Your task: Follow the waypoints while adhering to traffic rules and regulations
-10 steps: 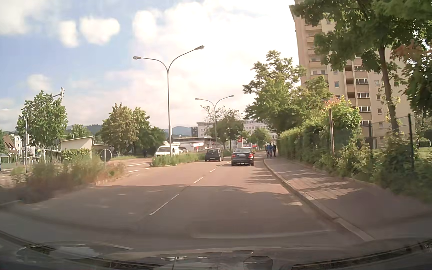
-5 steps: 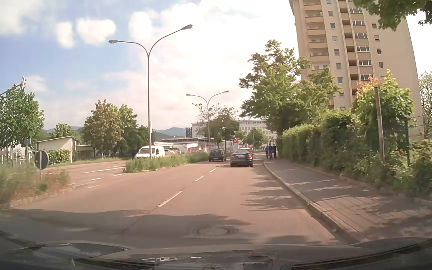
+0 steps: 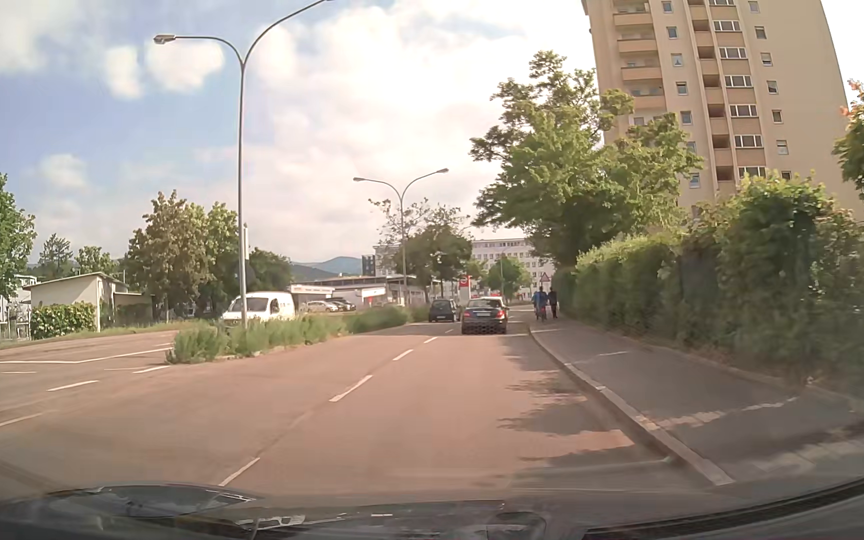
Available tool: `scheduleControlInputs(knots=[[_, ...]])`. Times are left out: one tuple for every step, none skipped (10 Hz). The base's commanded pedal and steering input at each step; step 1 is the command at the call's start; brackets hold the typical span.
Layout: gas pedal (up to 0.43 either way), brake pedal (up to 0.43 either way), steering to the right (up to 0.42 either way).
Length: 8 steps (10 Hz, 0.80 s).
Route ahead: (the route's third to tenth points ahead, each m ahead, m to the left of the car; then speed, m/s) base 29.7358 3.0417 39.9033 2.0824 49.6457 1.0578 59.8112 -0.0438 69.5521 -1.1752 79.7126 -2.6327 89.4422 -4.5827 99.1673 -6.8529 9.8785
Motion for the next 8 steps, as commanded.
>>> scheduleControlInputs(knots=[[0.059, 0.0, 0.008], [0.059, 0.0, 0.008], [0.059, 0.0, 0.008], [0.059, 0.0, 0.008], [0.059, 0.0, 0.007], [0.059, 0.0, 0.007], [0.059, 0.0, 0.006], [0.059, 0.0, 0.007]])
